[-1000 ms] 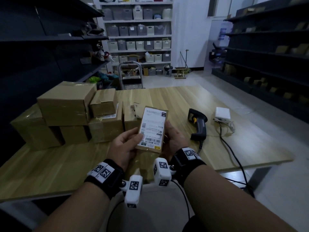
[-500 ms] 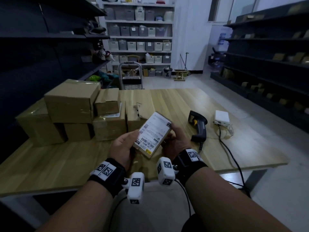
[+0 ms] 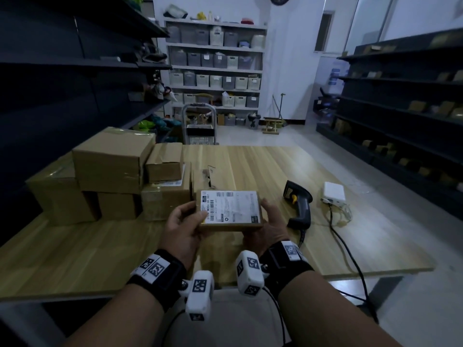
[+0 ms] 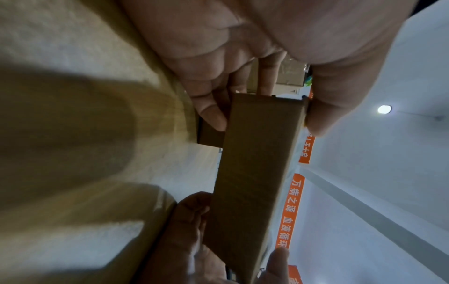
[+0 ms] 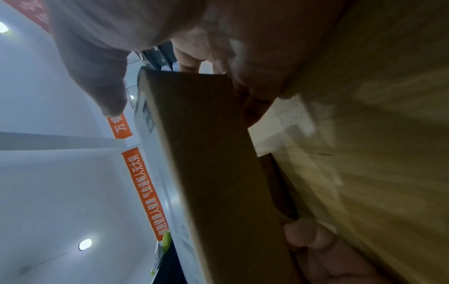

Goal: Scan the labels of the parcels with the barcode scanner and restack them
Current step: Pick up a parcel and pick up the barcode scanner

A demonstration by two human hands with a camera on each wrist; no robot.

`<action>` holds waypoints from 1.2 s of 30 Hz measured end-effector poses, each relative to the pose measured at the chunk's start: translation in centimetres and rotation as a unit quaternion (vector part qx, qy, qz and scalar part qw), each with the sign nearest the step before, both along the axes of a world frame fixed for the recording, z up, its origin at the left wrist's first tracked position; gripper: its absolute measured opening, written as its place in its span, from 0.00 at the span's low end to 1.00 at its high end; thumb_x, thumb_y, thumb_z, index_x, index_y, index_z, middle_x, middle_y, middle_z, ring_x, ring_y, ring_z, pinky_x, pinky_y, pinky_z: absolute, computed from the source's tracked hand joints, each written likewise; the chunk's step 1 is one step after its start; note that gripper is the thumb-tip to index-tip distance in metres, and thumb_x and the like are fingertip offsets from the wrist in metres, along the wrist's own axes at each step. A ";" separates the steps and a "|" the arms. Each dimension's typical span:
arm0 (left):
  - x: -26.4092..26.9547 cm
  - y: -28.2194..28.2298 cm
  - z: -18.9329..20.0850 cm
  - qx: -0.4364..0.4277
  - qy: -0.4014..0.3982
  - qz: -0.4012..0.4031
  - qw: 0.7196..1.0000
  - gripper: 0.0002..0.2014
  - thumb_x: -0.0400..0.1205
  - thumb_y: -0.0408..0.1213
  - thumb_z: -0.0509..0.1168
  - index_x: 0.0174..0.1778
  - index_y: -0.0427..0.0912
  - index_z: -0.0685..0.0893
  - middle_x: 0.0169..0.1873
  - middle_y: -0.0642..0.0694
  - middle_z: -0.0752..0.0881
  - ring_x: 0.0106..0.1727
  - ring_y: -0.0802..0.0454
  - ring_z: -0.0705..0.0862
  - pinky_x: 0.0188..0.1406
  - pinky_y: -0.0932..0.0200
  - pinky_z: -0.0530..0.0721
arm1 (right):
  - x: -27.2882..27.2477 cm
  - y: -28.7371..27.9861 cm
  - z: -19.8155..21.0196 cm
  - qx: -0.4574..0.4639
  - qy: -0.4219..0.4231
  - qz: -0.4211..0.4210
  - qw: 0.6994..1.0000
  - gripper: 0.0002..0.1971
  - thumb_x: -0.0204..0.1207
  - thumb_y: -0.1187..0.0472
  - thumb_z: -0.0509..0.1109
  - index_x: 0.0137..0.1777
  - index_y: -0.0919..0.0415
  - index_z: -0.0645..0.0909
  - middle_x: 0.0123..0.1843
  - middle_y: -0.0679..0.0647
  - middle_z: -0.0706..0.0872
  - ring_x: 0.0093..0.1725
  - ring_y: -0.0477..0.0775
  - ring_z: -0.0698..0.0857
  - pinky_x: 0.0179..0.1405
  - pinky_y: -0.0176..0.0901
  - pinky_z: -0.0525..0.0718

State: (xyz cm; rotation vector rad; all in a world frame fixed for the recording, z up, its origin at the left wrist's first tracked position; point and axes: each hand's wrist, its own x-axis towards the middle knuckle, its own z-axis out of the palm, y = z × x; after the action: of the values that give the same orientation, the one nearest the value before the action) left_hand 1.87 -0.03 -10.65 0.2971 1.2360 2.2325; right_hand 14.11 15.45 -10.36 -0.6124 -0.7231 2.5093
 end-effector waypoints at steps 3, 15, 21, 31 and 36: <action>-0.3 -0.1 0.2 0.027 -0.025 0.005 0.999 0.19 0.84 0.35 0.77 0.71 0.38 0.88 0.55 0.34 0.98 0.51 0.42 0.98 0.39 0.50 0.97 | -0.4 -0.1 -0.3 0.050 -0.009 -0.018 0.999 0.44 0.59 0.39 0.87 0.72 0.67 0.89 0.69 0.71 0.91 0.63 0.71 0.93 0.59 0.61 0.90; -0.8 1.0 -1.4 0.051 0.043 -0.064 0.996 0.56 0.45 0.52 0.98 0.68 0.30 0.87 0.60 0.29 0.95 0.61 0.32 0.96 0.71 0.27 0.89 | -1.4 -0.7 -0.5 0.153 -0.081 -0.120 0.978 0.26 0.66 0.62 0.82 0.63 0.73 0.84 0.41 0.67 0.94 0.37 0.65 0.94 0.37 0.56 0.92; -0.5 0.9 -0.9 0.028 0.009 -0.007 1.000 0.13 0.84 0.25 0.75 0.64 0.30 0.88 0.60 0.28 0.95 0.63 0.27 0.95 0.66 0.29 0.91 | -1.3 -1.1 -1.0 0.246 -0.143 -0.118 0.951 0.22 0.70 0.59 0.86 0.60 0.64 0.85 0.50 0.62 0.97 0.47 0.64 0.97 0.52 0.64 0.95; -1.3 0.2 -0.3 -0.018 -0.005 -0.040 0.999 0.12 0.87 0.30 0.74 0.66 0.43 0.92 0.58 0.36 0.98 0.61 0.30 0.95 0.61 0.30 0.93 | 1.2 2.8 5.7 0.453 -0.274 -0.190 0.827 0.14 0.83 0.47 0.76 0.54 0.57 0.86 0.50 0.55 0.94 0.47 0.55 0.93 0.45 0.50 0.93; -1.6 0.2 -0.4 -0.023 -0.004 -0.053 0.998 0.15 0.85 0.33 0.76 0.68 0.43 0.91 0.60 0.35 0.97 0.62 0.30 0.95 0.60 0.28 0.93 | 3.4 10.2 7.8 0.505 -0.544 -0.131 0.657 0.22 0.73 0.41 0.78 0.52 0.61 0.91 0.44 0.56 0.94 0.41 0.59 0.91 0.39 0.43 0.85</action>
State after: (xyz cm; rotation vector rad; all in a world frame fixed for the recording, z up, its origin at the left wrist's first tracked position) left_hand 0.30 0.12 -11.04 0.3291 1.2364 2.1100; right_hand 17.48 25.60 -2.53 -1.5357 -1.9917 0.8637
